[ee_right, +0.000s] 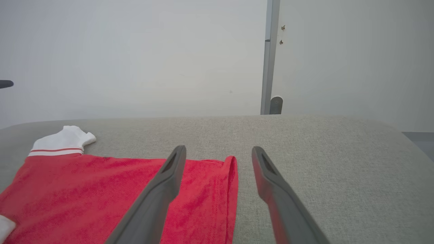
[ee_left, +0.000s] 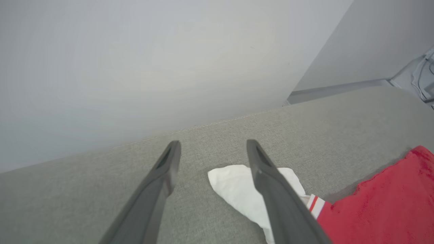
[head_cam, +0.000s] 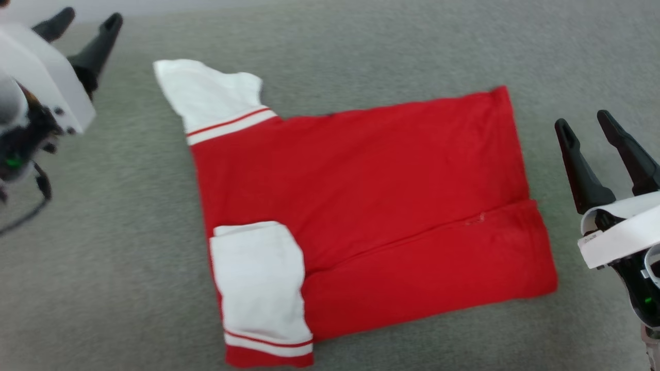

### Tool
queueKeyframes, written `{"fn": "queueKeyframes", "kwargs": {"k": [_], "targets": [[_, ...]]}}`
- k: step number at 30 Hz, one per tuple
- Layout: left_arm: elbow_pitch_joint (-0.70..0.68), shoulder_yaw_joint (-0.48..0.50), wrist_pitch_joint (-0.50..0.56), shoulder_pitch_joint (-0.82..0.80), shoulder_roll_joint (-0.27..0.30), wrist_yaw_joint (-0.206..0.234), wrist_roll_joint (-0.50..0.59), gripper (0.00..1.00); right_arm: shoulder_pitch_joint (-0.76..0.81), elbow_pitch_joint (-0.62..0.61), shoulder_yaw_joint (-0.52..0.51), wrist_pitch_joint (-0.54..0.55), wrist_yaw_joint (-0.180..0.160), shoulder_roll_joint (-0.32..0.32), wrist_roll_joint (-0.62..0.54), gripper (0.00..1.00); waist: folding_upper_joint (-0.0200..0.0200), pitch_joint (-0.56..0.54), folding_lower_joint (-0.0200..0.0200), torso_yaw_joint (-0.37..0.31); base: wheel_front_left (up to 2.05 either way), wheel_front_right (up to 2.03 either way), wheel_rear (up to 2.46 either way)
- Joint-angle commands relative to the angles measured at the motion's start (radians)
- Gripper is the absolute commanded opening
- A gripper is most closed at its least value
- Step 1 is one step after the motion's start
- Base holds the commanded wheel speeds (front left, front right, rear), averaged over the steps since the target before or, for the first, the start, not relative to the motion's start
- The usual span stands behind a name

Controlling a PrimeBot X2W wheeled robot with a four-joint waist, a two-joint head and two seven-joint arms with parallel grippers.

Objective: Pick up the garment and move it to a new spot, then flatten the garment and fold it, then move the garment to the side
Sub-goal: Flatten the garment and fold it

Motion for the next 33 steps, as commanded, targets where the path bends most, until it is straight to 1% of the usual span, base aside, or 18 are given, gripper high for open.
{"fn": "queueKeyframes", "kwargs": {"k": [1, 3, 6, 11, 13, 15, 18, 21, 24, 25, 26, 27, 28, 29, 30, 33], "targets": [[0.076, -0.021, 0.077, -0.049, -0.016, -0.028, 0.003, 1.0, -0.018, 0.009, 0.008, -0.016, 0.0, 0.006, 0.003, 1.0, 0.0, 0.073, 0.0, -0.092, 0.0, 0.0, 0.0], [0.155, -0.044, 0.175, -0.094, -0.035, -0.059, -0.013, 1.0, -0.026, 0.017, 0.018, -0.027, 0.0, 0.005, 0.008, 1.0, 0.0, 0.082, 0.0, -0.108, 0.0, 0.0, 0.0], [0.261, -0.078, 0.343, -0.147, -0.058, -0.083, -0.039, 1.0, -0.037, 0.028, 0.037, -0.035, 0.0, 0.001, 0.014, 1.0, 0.0, 0.093, 0.0, -0.127, 0.0, 0.0, 0.0], [0.383, -0.112, 0.532, -0.227, -0.078, -0.09, -0.052, 1.0, -0.054, 0.034, 0.054, -0.038, -0.001, -0.009, 0.026, 1.0, 0.0, 0.104, 0.0, -0.144, 0.0, 0.0, 0.0], [0.414, -0.128, 0.575, -0.259, -0.084, -0.086, -0.036, 1.0, -0.059, 0.031, 0.059, -0.037, 0.0, -0.012, 0.026, 1.0, 0.0, 0.11, 0.0, -0.148, 0.0, 0.0, 0.0], [0.441, -0.129, 0.617, -0.274, -0.099, -0.085, -0.05, 1.0, -0.06, 0.029, 0.063, -0.034, -0.001, -0.015, 0.031, 1.0, 0.0, 0.118, 0.0, -0.15, 0.0, 0.0, 0.0], [0.47, -0.132, 0.658, -0.294, -0.118, -0.094, -0.062, 1.0, -0.068, 0.026, 0.063, -0.032, 0.0, -0.02, 0.032, 1.0, 0.0, 0.128, 0.0, -0.153, 0.0, 0.0, 0.0], [0.498, -0.122, 0.711, -0.283, -0.147, -0.095, -0.104, 1.0, -0.067, 0.025, 0.062, -0.029, 0.0, -0.024, 0.034, 1.0, 0.0, 0.13, 0.0, -0.152, 0.0, 0.0, 0.0], [0.507, -0.125, 0.741, -0.278, -0.157, -0.094, -0.118, 1.0, -0.067, 0.026, 0.06, -0.026, 0.0, -0.026, 0.035, 1.0, 0.0, 0.129, 0.0, -0.15, 0.0, 0.0, 0.0], [0.507, -0.132, 0.748, -0.279, -0.156, -0.098, -0.112, 0.95, -0.067, 0.026, 0.058, -0.024, -0.001, -0.028, 0.034, 1.0, 0.0, 0.129, 0.0, -0.149, 0.0, 0.0, 0.0], [0.506, -0.134, 0.752, -0.28, -0.157, -0.1, -0.11, 0.73, -0.068, 0.026, 0.057, -0.02, 0.0, -0.029, 0.034, 1.0, 0.0, 0.128, 0.0, -0.146, 0.0, 0.0, 0.0], [0.506, -0.134, 0.754, -0.28, -0.16, -0.102, -0.113, 0.46, -0.071, 0.024, 0.057, -0.016, -0.001, -0.029, 0.034, 1.0, 0.0, 0.128, 0.0, -0.144, 0.0, 0.0, 0.0], [0.506, -0.131, 0.755, -0.281, -0.164, -0.106, -0.118, 0.4, -0.074, 0.022, 0.058, -0.014, 0.0, -0.031, 0.034, 1.0, 0.0, 0.128, 0.0, -0.142, 0.0, 0.0, 0.0], [0.502, -0.128, 0.752, -0.283, -0.167, -0.113, -0.121, 0.18, -0.078, 0.02, 0.061, -0.011, 0.0, -0.034, 0.035, 1.0, 0.0, 0.13, 0.0, -0.139, 0.0, 0.0, 0.0], [0.5, -0.125, 0.747, -0.284, -0.17, -0.118, -0.122, 0.0, -0.083, 0.018, 0.064, -0.005, -0.001, -0.036, 0.035, 1.0, 0.0, 0.131, 0.0, -0.135, 0.0, 0.0, 0.0], [0.498, -0.125, 0.725, -0.291, -0.169, -0.132, -0.109, 0.0, -0.111, 0.014, 0.093, 0.03, 0.0, -0.055, 0.035, 1.0, 0.0, 0.14, 0.0, -0.125, 0.0, 0.0, 0.0]]}}
